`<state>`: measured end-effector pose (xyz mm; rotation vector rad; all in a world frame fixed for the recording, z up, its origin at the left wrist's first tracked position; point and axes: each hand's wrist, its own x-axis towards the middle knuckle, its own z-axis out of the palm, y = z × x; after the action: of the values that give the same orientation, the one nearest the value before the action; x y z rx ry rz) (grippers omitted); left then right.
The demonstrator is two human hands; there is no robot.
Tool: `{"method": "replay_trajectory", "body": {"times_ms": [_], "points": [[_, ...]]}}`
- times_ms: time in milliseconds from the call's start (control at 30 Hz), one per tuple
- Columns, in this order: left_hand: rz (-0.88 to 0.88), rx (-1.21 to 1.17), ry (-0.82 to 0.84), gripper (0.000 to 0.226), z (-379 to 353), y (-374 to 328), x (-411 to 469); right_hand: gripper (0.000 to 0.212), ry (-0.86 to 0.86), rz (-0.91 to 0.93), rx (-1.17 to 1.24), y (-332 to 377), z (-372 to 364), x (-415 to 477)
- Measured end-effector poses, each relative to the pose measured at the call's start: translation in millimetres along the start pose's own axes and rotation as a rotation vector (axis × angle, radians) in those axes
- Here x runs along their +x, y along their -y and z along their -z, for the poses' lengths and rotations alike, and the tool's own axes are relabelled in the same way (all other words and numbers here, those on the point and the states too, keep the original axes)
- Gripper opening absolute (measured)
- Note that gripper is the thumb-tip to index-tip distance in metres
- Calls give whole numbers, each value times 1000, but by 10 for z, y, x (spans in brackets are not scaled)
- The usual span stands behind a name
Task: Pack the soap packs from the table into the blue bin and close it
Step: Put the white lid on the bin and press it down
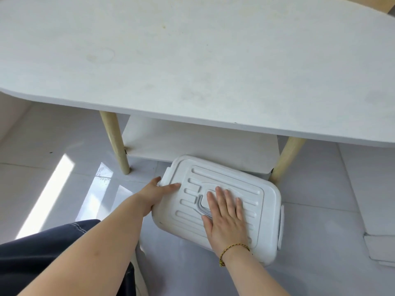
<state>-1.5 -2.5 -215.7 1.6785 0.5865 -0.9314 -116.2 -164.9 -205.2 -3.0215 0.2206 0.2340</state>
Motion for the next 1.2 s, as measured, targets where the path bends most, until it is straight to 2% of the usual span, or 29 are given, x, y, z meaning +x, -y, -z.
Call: {"method": "replay_trajectory", "body": {"times_ms": [100, 267, 367, 533, 767, 867, 967, 1033, 1100, 1167, 1200], "points": [[-3, 34, -32, 86, 39, -39, 30, 55, -22, -9, -15, 7, -10, 16], [-190, 281, -343, 56, -129, -50, -23, 55, 29, 3, -26, 17, 22, 4], [-297, 290, -465, 46, -246, 48, -97, 54, 26, 1, -28, 12, 26, 2], [-381, 244, -493, 17, -221, 78, -129, 54, 82, 57, 21, -33, -55, 38], [-414, 329, -562, 27, -288, 94, -128, 48, -29, 35, -64, -19, -51, 33], [-428, 433, -509, 52, -321, 172, -133, 50, -59, 46, -65, -13, -50, 28], [-364, 351, -410, 62, -320, 206, -152, 49, -122, 65, -35, -65, -33, -31], [-344, 316, -371, 56, -295, 198, -140, 53, -165, -60, 22, -216, -37, -103], [-353, 286, -377, 47, -293, 197, -157, 62, -146, -348, 127, -498, -39, -253], [-375, 255, -406, 41, -320, 214, -188, 62, -61, -637, 215, -778, -94, -338], [-385, 244, -420, 40, -331, 226, -197, 60, -9, -721, 356, -856, -110, -360]]}}
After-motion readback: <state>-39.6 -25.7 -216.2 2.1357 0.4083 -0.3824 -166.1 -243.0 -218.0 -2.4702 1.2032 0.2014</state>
